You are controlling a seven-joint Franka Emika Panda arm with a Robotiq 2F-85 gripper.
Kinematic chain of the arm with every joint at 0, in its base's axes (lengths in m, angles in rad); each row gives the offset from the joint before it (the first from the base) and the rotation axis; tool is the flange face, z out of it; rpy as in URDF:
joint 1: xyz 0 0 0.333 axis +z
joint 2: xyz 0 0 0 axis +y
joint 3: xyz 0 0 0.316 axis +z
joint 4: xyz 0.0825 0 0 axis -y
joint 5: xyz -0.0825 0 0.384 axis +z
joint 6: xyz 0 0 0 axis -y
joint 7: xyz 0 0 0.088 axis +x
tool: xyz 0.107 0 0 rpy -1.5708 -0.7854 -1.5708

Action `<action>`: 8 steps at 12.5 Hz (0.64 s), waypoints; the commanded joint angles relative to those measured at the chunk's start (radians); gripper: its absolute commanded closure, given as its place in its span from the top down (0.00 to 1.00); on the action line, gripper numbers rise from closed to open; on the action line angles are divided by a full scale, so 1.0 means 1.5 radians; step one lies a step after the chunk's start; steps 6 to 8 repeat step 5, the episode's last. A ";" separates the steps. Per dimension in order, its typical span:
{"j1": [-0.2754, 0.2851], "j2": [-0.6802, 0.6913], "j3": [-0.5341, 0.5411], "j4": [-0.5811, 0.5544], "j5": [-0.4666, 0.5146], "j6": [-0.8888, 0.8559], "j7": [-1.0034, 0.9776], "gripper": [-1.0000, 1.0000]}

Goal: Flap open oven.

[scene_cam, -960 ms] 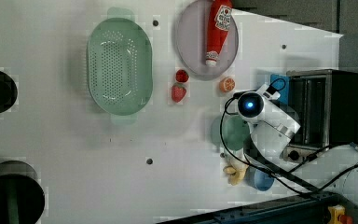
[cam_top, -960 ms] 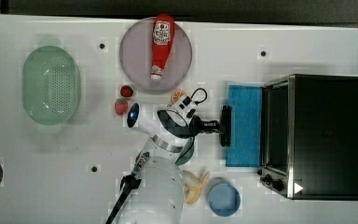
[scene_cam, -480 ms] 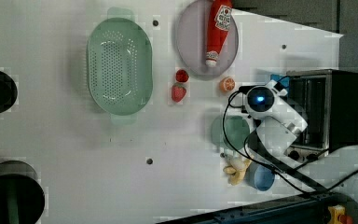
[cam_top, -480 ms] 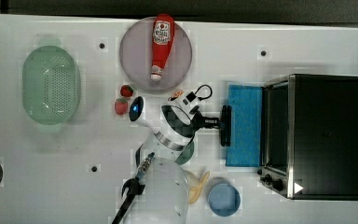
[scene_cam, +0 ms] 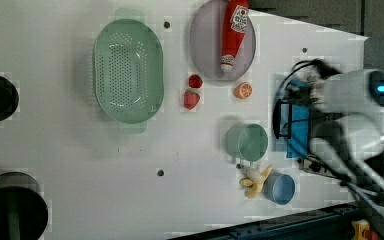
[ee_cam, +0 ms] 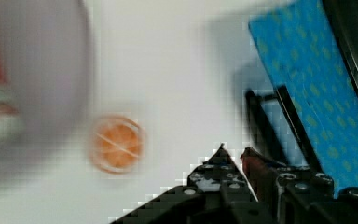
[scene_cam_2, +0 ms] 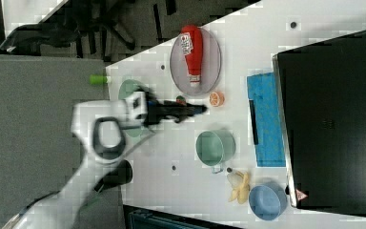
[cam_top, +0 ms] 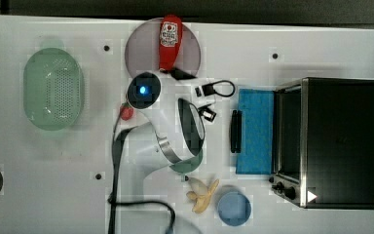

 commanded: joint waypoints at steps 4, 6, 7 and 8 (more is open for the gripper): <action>-0.013 -0.156 -0.017 0.017 0.193 -0.081 0.034 0.18; -0.013 -0.181 -0.017 0.019 0.214 -0.087 0.037 0.18; -0.013 -0.181 -0.017 0.019 0.214 -0.087 0.037 0.18; -0.013 -0.181 -0.017 0.019 0.214 -0.087 0.037 0.18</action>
